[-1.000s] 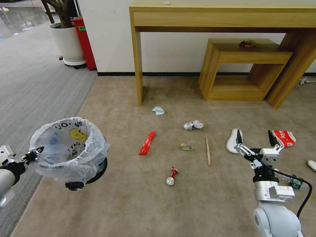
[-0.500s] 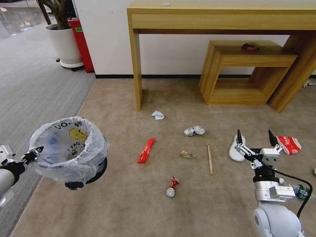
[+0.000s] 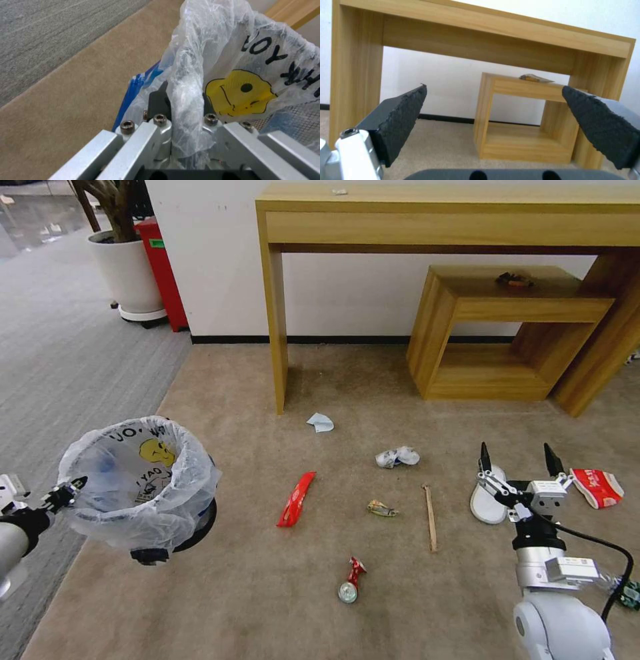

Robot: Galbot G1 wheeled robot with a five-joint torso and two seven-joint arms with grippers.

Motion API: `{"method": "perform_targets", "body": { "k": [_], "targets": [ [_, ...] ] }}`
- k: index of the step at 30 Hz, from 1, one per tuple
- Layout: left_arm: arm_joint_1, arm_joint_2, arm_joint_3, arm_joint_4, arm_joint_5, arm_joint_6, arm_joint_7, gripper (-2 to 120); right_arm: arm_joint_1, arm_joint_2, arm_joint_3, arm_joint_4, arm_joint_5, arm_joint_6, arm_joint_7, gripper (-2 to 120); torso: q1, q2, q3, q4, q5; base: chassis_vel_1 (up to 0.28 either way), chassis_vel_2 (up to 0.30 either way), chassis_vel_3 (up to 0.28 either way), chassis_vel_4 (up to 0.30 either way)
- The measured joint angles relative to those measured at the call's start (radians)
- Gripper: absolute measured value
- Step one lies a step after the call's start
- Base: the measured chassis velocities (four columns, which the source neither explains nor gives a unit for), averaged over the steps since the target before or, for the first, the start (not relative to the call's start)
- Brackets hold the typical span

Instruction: Pick up the trash bin and place the garbage on the floor into it.

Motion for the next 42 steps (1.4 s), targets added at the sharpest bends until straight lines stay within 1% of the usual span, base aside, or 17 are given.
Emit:
{"method": "perform_targets", "body": {
  "k": [12,16,19,21,22,24,25,26,27,29,30,33,34,37,38,41,42],
  "targets": [
    [0.003,0.001,0.0,-0.003,0.001,0.0,0.0,3,-0.005,-0.01,-0.01,0.0,-0.005,-0.002,0.013,100,0.0,0.0,0.0,0.0002,0.0,-0.037,0.049,0.04,-0.037],
    [0.007,0.002,0.0,-0.007,0.001,0.0,0.0,3,-0.015,-0.041,-0.026,0.002,-0.004,-0.032,0.024,100,0.0,0.0,0.0,0.0,0.0,0.0,0.0,0.0,0.0],
    [0.009,0.002,-0.001,-0.009,0.002,0.0,0.0,3,-0.025,-0.092,-0.049,0.018,0.027,-0.117,0.003,100,0.0,0.0,0.0,0.0001,0.0,0.0,0.0,0.0,0.0],
    [0.009,0.002,-0.001,-0.009,0.003,0.0,0.0,3,-0.026,-0.106,-0.057,0.021,0.042,-0.138,-0.006,100,0.0,0.0,0.0,0.0001,0.0001,0.0,0.0,0.0,0.0],
    [0.01,0.001,-0.001,-0.011,0.005,0.0,0.0,3,-0.026,-0.135,-0.077,0.028,0.079,-0.19,-0.018,100,0.0,0.0,0.0,0.0001,0.0001,0.0,0.0,0.0,0.0],
    [0.01,0.001,-0.001,-0.011,0.006,0.0,0.0,3,-0.026,-0.146,-0.086,0.03,0.094,-0.212,-0.021,100,0.0,0.0,0.0,0.0001,0.0,0.0,0.0,0.0,0.0],
    [0.01,0.0,0.001,-0.012,0.01,0.0,0.0,3,-0.023,-0.185,-0.113,0.035,0.137,-0.287,-0.025,100,0.0,0.0,0.0,0.0002,0.0002,0.0,0.0,0.0,0.0],
    [0.011,-0.002,0.002,-0.012,0.012,0.0,0.0,3,-0.021,-0.21,-0.129,0.04,0.163,-0.335,-0.027,100,0.0,0.0,0.0,0.0001,0.0001,0.0,0.0,0.0,0.0],
    [0.011,-0.002,0.002,-0.012,0.012,0.0,0.0,3,-0.021,-0.21,-0.129,0.04,0.163,-0.335,-0.027,100,0.0,0.0,0.0,0.0001,0.0001,0.0,0.0,0.0,0.0],
    [0.012,-0.004,0.003,-0.014,0.016,0.0,0.0,3,-0.018,-0.26,-0.152,0.052,0.202,-0.43,-0.039,100,0.0,0.0,0.0,0.0002,0.0001,0.0,0.0,0.0,0.0],
    [0.012,-0.004,0.003,-0.014,0.016,0.0,0.0,3,-0.018,-0.26,-0.152,0.052,0.202,-0.43,-0.039,100,0.0,0.0,0.0,0.0002,0.0001,0.0,0.0,0.0,0.0],
    [0.013,-0.005,0.002,-0.014,0.021,0.0,0.0,3,-0.007,-0.322,-0.186,0.063,0.258,-0.538,-0.062,100,0.0,0.0,0.0,0.0001,0.0001,0.0,0.0,0.0,0.0],
    [0.013,-0.005,0.002,-0.014,0.021,0.0,0.0,3,-0.007,-0.322,-0.186,0.063,0.258,-0.538,-0.062,100,0.0,0.0,0.0,0.0001,0.0001,0.0,0.0,0.0,0.0],
    [0.013,-0.005,0.0,-0.015,0.025,0.0,0.0,3,0.018,-0.361,-0.217,0.063,0.291,-0.601,-0.112,100,0.0,0.0,0.0,0.0002,0.0002,0.0,0.0,0.0,0.0],
    [0.013,-0.005,0.0,-0.015,0.025,0.0,0.0,3,0.018,-0.361,-0.217,0.063,0.291,-0.601,-0.112,100,0.0,0.0,0.0,0.0002,0.0002,0.0,0.0,0.0,0.0],
    [0.013,-0.006,-0.001,-0.017,0.032,0.0,-0.001,3,0.052,-0.388,-0.26,0.055,0.322,-0.679,-0.142,100,0.0,0.0,0.0,0.0001,0.0,0.0,0.0,0.0,0.0],
    [0.013,-0.006,-0.001,-0.017,0.032,0.0,-0.001,3,0.052,-0.388,-0.26,0.055,0.322,-0.679,-0.142,100,0.0,0.0,0.0,0.0001,0.0,0.0,0.0,0.0,0.0]
  ]
}}
